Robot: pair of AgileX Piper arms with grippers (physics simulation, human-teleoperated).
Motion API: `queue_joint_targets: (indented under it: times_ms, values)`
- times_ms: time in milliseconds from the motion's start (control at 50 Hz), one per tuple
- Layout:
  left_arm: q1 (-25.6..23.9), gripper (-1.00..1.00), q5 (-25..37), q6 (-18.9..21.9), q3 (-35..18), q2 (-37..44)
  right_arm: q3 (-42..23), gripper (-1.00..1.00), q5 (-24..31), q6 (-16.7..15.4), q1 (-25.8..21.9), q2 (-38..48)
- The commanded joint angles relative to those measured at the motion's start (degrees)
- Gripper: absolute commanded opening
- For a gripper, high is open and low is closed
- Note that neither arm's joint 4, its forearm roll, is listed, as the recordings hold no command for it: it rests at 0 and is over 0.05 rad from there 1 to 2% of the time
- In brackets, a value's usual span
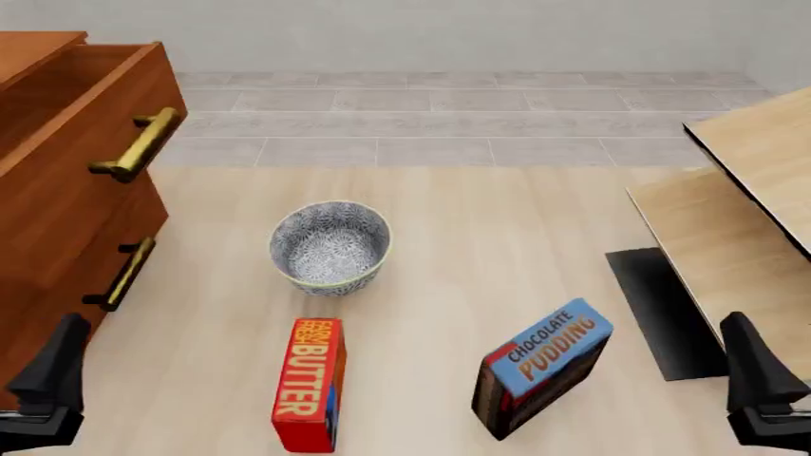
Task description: Close the top drawer of the cabinet.
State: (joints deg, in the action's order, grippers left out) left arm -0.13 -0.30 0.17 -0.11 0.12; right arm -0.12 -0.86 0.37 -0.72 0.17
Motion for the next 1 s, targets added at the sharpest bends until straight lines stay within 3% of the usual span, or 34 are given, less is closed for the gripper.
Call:
queue_joint_targets:
  times_ms: [20, 360, 560, 600, 1000]
  values:
    - [0.05, 1.00, 0.36, 0.29, -0.44, 0.15, -0.50, 1.00, 0.52, 0.23, 0.92, 0.17]
    - [-1.16, 1.00, -0.05, 1.96, -0.98, -0.07, -0.22, 1.00, -0.08, 0.47, 0.97, 1.03]
    - [-3.02, 1.00, -1.88, 6.63, -1.68, -0.02, -0.17, 1.00, -0.56, 0.99, 0.79, 1.36]
    - [-3.56, 1.00, -1.23, 5.46, -1.91, 0.05, -0.23, 1.00, -0.41, 1.79, 0.80, 1.18]
    - [-7.28, 1.00, -5.86, 17.55, -1.85, -0.04, 0.08, 1.00, -0.42, 2.23, 0.01, 1.02]
